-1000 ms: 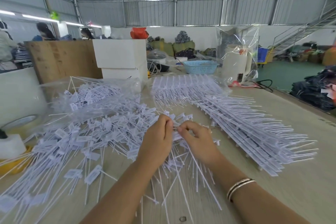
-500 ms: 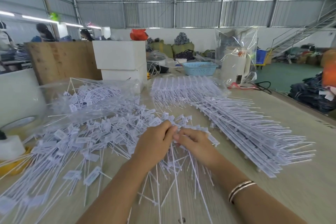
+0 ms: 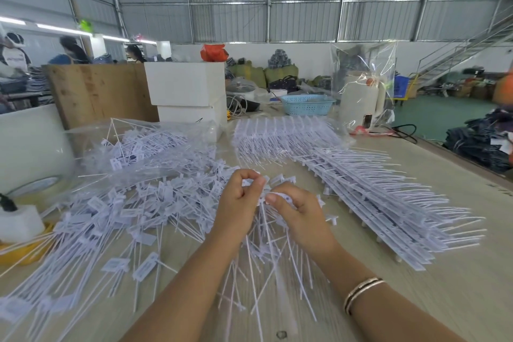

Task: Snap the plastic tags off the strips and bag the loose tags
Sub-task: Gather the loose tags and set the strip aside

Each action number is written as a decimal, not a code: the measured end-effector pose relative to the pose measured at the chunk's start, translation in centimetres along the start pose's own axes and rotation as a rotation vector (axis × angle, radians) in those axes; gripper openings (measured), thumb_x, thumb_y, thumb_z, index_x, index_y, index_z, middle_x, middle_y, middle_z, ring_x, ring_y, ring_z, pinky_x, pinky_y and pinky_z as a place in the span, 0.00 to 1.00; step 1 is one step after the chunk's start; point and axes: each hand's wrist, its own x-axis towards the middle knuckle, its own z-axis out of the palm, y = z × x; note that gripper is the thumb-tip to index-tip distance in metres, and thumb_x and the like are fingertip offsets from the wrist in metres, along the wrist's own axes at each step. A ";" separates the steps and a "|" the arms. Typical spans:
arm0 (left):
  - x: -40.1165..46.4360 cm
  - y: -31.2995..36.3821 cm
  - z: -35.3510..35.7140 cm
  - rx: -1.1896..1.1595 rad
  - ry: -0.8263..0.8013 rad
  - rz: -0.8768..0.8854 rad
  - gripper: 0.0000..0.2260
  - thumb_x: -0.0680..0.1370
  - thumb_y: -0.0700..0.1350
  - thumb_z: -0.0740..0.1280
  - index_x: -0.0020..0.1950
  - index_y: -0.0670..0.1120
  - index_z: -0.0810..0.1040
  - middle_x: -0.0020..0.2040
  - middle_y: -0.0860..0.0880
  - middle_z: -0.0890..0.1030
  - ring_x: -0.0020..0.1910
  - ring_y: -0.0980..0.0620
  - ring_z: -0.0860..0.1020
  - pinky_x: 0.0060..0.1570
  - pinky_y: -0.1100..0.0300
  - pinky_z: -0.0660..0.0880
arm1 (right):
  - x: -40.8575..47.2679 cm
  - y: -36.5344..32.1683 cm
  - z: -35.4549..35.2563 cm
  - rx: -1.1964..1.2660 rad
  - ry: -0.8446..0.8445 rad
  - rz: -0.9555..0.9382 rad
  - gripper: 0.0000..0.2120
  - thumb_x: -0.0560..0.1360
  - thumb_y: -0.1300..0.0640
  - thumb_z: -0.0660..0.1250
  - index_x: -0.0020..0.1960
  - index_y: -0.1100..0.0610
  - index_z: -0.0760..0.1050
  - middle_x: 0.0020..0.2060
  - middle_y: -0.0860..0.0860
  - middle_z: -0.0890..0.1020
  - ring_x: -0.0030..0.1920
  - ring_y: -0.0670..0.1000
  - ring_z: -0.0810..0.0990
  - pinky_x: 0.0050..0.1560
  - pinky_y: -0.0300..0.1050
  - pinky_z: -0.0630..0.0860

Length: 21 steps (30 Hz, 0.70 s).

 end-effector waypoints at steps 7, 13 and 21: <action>0.9 0.1 -1.8 -0.108 0.168 0.001 0.07 0.81 0.49 0.58 0.45 0.54 0.73 0.31 0.47 0.69 0.22 0.60 0.67 0.22 0.70 0.66 | 0.5 1.6 -3.4 -0.068 0.172 0.294 0.11 0.78 0.50 0.63 0.37 0.46 0.75 0.33 0.42 0.76 0.38 0.42 0.73 0.50 0.39 0.70; 0.8 -0.3 -0.9 -0.179 0.068 0.050 0.13 0.83 0.43 0.53 0.44 0.50 0.74 0.23 0.55 0.67 0.22 0.57 0.66 0.27 0.67 0.67 | 1.5 3.3 -3.1 -0.549 0.202 0.365 0.13 0.81 0.46 0.52 0.60 0.46 0.71 0.51 0.41 0.70 0.63 0.49 0.65 0.54 0.38 0.48; -0.2 -1.0 0.5 0.209 -0.114 0.182 0.04 0.82 0.50 0.55 0.49 0.54 0.67 0.26 0.54 0.72 0.23 0.62 0.69 0.27 0.69 0.66 | 0.0 -0.3 -1.4 -0.432 -0.205 0.202 0.21 0.72 0.33 0.54 0.31 0.43 0.76 0.38 0.47 0.82 0.45 0.39 0.76 0.62 0.51 0.57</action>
